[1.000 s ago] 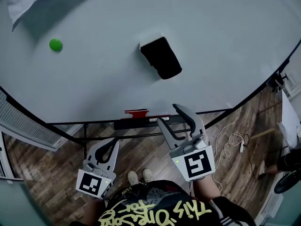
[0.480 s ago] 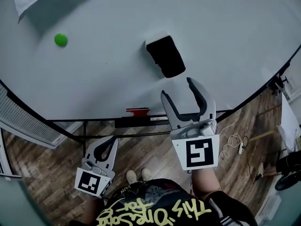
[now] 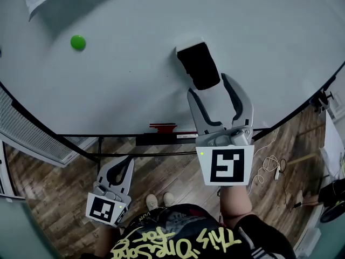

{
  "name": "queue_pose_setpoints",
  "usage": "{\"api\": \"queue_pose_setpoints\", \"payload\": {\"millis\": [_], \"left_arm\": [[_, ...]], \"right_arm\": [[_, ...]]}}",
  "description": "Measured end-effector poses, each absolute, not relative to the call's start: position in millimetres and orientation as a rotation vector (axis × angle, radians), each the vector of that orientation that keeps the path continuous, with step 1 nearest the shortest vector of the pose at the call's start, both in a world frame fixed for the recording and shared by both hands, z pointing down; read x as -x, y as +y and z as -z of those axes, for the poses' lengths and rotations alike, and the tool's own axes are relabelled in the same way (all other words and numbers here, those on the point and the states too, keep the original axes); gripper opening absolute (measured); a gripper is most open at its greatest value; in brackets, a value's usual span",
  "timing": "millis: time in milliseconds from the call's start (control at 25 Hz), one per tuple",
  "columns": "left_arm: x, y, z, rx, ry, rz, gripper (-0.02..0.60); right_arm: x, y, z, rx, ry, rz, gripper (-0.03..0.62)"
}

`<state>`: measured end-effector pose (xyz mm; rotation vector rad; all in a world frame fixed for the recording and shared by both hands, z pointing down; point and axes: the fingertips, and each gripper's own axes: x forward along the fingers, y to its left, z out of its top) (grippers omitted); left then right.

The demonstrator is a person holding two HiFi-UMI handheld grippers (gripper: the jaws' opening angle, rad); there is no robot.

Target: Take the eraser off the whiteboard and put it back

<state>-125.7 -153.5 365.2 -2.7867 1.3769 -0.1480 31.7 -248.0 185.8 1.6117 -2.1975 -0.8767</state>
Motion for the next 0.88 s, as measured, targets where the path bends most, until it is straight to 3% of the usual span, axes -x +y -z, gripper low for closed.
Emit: {"api": "queue_pose_setpoints", "payload": {"millis": [880], "left_arm": [[143, -153, -365, 2.751, 1.459, 0.144, 0.006]], "right_arm": [[-24, -283, -173, -1.742, -2.098, 0.937, 0.272]]}}
